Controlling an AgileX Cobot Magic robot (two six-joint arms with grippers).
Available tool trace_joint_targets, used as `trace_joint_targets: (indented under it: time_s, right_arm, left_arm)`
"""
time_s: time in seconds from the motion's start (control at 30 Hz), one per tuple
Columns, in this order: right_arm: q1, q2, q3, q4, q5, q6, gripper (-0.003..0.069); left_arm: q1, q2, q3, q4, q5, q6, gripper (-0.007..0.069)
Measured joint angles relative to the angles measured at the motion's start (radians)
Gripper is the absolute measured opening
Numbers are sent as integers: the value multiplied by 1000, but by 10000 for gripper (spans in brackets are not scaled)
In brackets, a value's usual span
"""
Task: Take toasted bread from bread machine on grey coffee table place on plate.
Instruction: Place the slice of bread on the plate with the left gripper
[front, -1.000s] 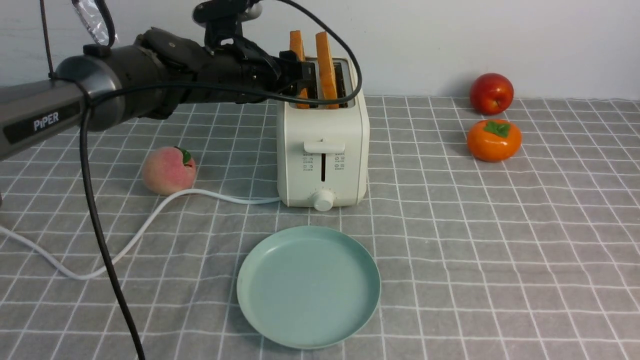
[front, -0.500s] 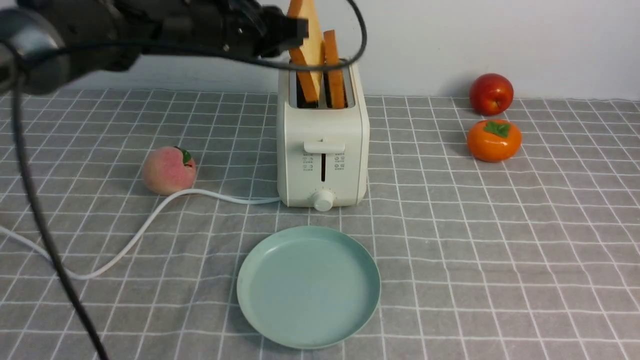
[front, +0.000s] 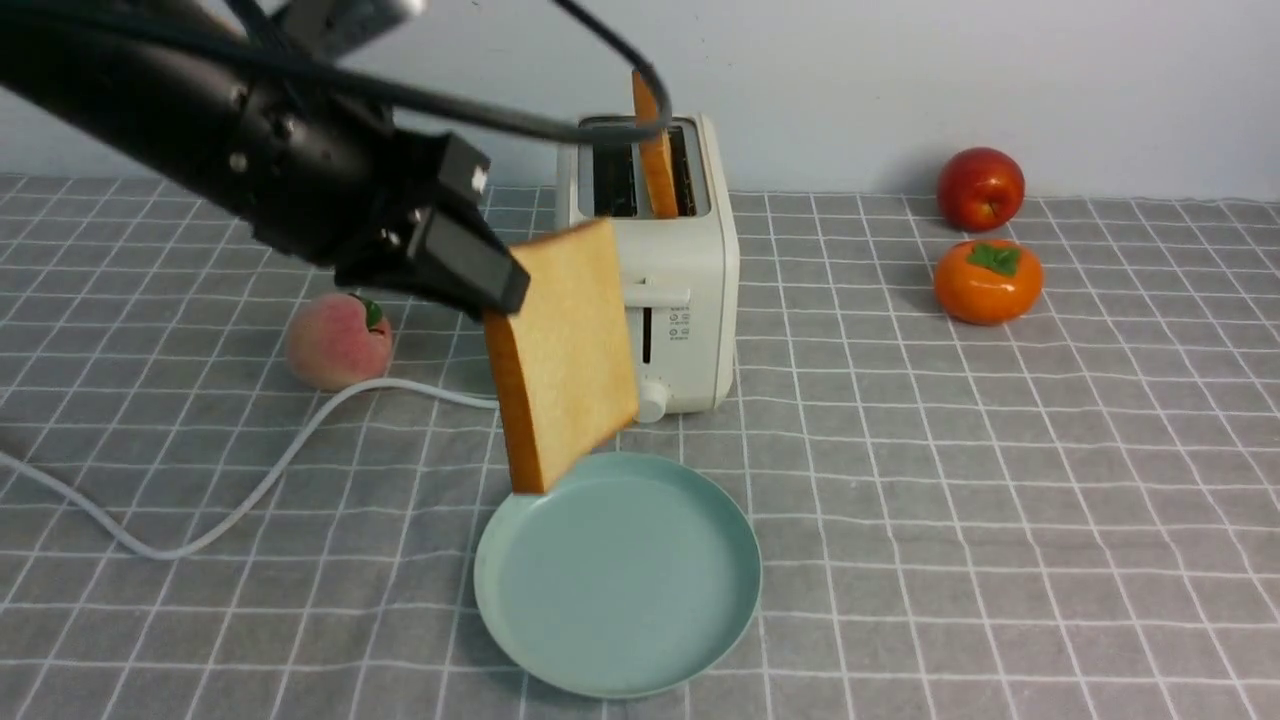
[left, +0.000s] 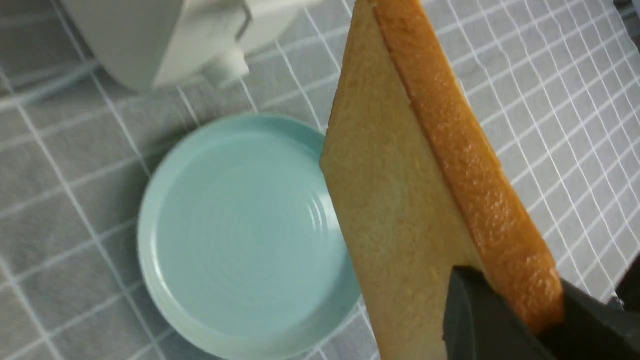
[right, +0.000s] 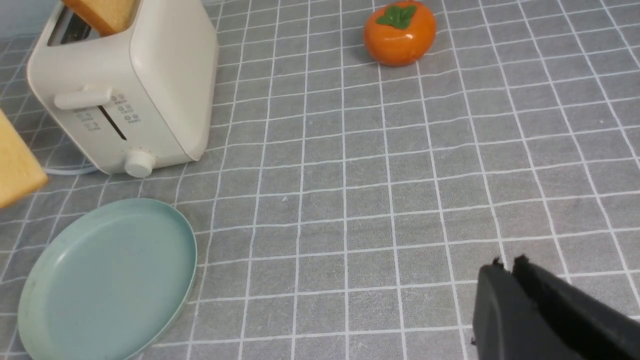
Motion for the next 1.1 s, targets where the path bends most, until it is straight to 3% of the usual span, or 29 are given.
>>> trace_joint_targets:
  time_s: [0.27, 0.53, 0.7, 0.87, 0.97, 1.07, 1.1]
  right_arm:
    - [0, 0, 0, 6, 0, 0, 39]
    - [0, 0, 0, 9, 4, 0, 51]
    - [0, 0, 0, 9, 8, 0, 55]
    - [0, 0, 0, 9, 6, 0, 62]
    - [0, 4, -6, 9, -15, -9, 66]
    - [0, 19, -28, 9, -15, -34, 69]
    - [0, 38, -55, 9, -11, -53, 70]
  left_arm:
    - [0, 104, 263, -315, -131, 251, 81]
    - [0, 263, 275, -405, -176, 326, 81]
    - [0, 284, 275, -340, -215, 326, 150]
    - [0, 268, 274, -185, -228, 326, 421]
    - [0, 221, 254, -78, -232, 277, 519]
    - [0, 171, 242, 18, -246, 200, 528]
    - [0, 138, 236, 85, -262, 125, 516]
